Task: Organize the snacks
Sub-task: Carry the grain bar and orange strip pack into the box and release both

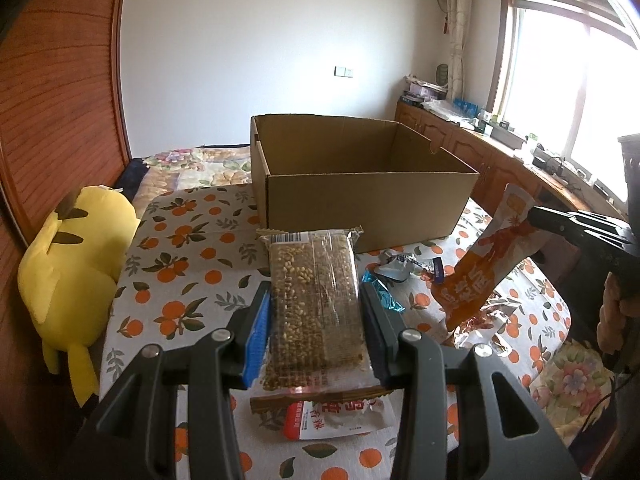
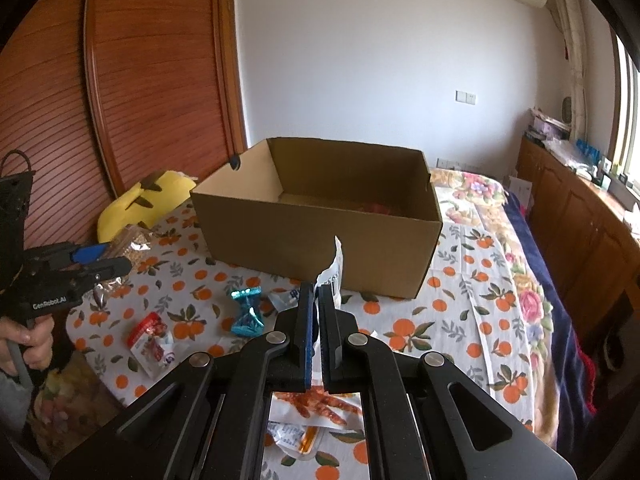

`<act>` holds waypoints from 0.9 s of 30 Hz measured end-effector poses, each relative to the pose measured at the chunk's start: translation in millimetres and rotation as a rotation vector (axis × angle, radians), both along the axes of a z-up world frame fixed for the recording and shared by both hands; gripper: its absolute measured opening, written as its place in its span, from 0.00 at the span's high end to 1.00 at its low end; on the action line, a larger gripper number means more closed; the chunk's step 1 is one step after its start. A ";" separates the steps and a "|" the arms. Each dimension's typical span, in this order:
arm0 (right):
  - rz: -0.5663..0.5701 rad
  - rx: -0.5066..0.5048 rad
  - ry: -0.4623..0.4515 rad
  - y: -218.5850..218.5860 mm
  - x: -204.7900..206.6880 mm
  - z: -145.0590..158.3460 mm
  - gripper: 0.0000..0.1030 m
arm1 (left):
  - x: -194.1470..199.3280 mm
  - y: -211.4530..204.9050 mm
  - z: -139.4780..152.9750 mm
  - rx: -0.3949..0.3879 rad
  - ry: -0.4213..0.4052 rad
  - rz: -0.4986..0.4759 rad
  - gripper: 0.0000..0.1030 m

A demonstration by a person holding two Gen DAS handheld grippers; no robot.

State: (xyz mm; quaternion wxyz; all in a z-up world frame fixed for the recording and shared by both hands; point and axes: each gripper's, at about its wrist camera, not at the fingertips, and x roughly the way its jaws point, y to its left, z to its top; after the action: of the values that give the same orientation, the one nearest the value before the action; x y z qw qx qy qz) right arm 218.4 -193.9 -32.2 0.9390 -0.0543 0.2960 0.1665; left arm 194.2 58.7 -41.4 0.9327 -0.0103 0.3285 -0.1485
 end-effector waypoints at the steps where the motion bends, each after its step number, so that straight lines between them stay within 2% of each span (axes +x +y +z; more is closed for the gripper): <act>1: 0.000 -0.001 -0.001 0.0 0.0 0.3 1.00 | -0.1 -0.1 0.4 0.000 0.000 -0.001 0.60; 6: 0.003 -0.006 -0.014 1.1 -0.7 3.5 1.00 | 0.1 -2.3 7.5 0.022 -0.014 -0.007 0.60; 14: 0.030 -0.072 -0.055 7.2 0.6 21.6 1.00 | 6.3 -14.3 14.9 0.019 -0.029 -0.021 0.60; 21: 0.063 -0.118 -0.103 11.1 4.7 46.6 1.00 | 24.0 -25.8 19.7 0.000 -0.038 -0.036 0.60; 27: 0.082 -0.136 -0.151 13.8 14.3 74.5 1.00 | 45.4 -31.5 35.3 -0.004 -0.068 -0.036 0.60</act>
State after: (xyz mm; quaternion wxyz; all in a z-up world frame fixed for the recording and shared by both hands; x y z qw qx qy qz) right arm 232.7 -180.1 42.3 0.9451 -0.1425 0.2328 0.1797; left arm 239.6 27.2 -6.2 0.9406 -0.0012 0.2963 -0.1660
